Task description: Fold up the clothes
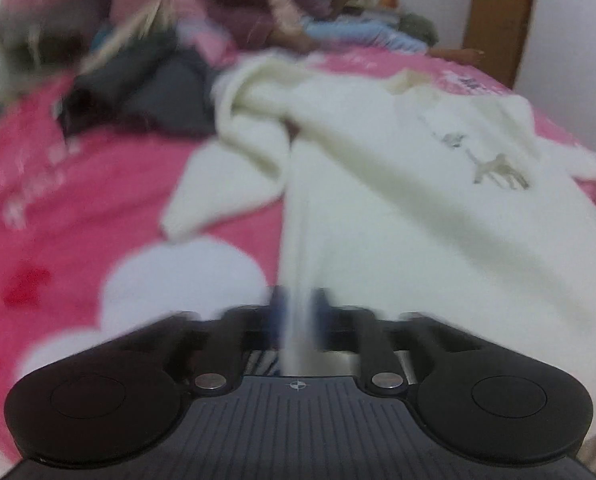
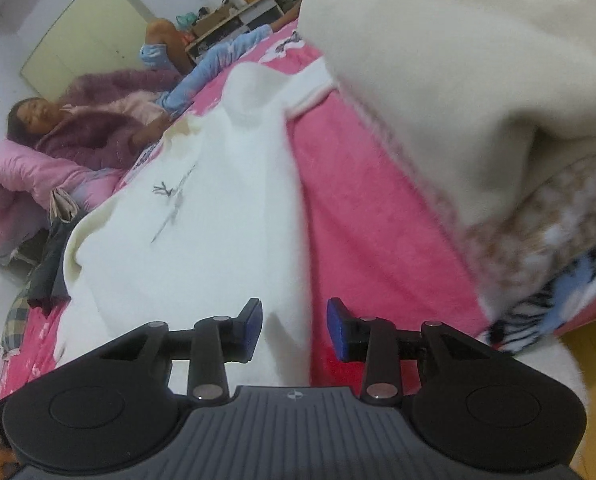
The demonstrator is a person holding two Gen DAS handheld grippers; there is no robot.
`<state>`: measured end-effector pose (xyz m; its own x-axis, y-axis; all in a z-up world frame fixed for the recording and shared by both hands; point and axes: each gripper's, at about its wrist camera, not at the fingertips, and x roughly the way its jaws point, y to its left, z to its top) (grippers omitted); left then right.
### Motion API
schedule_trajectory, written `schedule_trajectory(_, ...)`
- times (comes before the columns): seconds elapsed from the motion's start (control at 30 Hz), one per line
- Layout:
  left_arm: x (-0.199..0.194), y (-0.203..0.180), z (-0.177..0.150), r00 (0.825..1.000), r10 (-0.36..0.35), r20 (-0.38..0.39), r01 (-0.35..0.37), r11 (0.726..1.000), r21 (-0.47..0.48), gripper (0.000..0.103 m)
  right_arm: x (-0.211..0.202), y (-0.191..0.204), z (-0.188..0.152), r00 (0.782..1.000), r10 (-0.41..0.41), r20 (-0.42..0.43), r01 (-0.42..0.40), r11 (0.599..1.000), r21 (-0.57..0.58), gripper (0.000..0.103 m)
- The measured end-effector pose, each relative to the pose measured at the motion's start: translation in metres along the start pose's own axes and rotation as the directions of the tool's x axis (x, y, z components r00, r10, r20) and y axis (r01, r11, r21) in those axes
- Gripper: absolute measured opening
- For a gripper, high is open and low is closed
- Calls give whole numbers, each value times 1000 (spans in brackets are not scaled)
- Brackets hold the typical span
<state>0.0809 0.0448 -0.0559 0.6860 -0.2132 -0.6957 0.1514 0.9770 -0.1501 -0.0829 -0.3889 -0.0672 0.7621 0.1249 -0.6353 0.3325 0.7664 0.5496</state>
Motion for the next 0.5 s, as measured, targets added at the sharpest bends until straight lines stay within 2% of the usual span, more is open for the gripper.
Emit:
schedule_trajectory(0.07,-13,14,4,998,-54,22,56,993,-103,8,-3,-2,-2,1000,11,4,-11,1000,7,38)
schedule_trajectory(0.17,-41,37,11,987,-128,97,149,958,-247,7,-13,-11,-1,1000,11,26,-11,1000,18,38)
schedule_trajectory(0.27,-37,66,11,987,-129,98,155,921,-357,7,-14,-20,3,999,0,42,-2,999,42,38)
schedule_trajectory(0.33,-16,82,5,989,-147,32,146,888,-437,7,-13,-26,4,999,-5,41,3,998,64,39)
schedule_trajectory(0.4,3,93,-7,983,-183,-28,144,849,-508,10,-13,-29,3,999,2,36,-6,996,92,39)
schedule_trajectory(0.43,1,93,-9,982,-191,-14,158,849,-504,11,-13,-31,3,999,6,33,-10,994,105,39)
schedule_trajectory(0.5,-9,87,-8,979,-204,5,184,871,-455,11,-18,-33,2,999,38,33,-42,991,126,39)
